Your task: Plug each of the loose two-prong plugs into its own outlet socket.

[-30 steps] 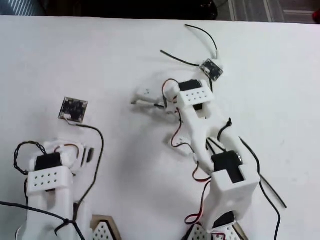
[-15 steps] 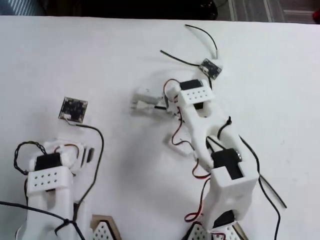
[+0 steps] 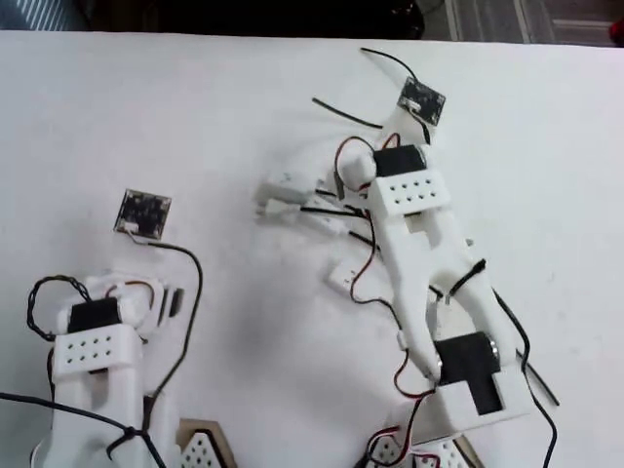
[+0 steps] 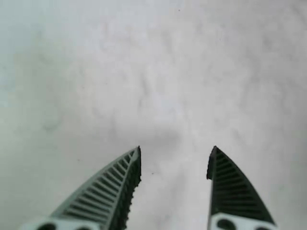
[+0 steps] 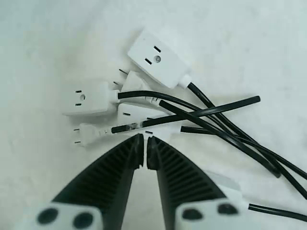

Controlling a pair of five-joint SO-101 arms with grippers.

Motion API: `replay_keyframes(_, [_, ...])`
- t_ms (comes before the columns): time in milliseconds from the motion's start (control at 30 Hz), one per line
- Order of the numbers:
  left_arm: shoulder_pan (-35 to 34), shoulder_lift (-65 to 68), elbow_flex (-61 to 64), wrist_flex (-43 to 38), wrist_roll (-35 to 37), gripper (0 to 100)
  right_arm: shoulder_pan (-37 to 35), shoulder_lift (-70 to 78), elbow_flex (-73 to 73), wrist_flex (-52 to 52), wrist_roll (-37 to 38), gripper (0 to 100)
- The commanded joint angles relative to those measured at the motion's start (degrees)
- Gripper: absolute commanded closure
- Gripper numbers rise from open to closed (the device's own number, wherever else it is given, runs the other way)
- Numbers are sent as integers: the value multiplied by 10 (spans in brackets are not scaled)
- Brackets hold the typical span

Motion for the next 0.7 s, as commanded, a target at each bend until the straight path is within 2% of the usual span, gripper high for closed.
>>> replay_keyframes(0, [-1,-13,-1,-9,-3,774,1,-21,-5,-6,8,978])
replay_keyframes(100, [-1,-13,-1,-9,-3,774,1,9,-5,-29,6,903])
replay_keyframes(233, [-1,-13,-1,-9,-3,774,1,64,-11,-33,-33,789])
replay_keyframes(533, [-1,-13,-1,-9,-3,774,-6,187,-89,-34,-38,788])
replay_keyframes(667, [-1,-13,-1,-9,-3,774,-3,227,-127,-29,-69,787])
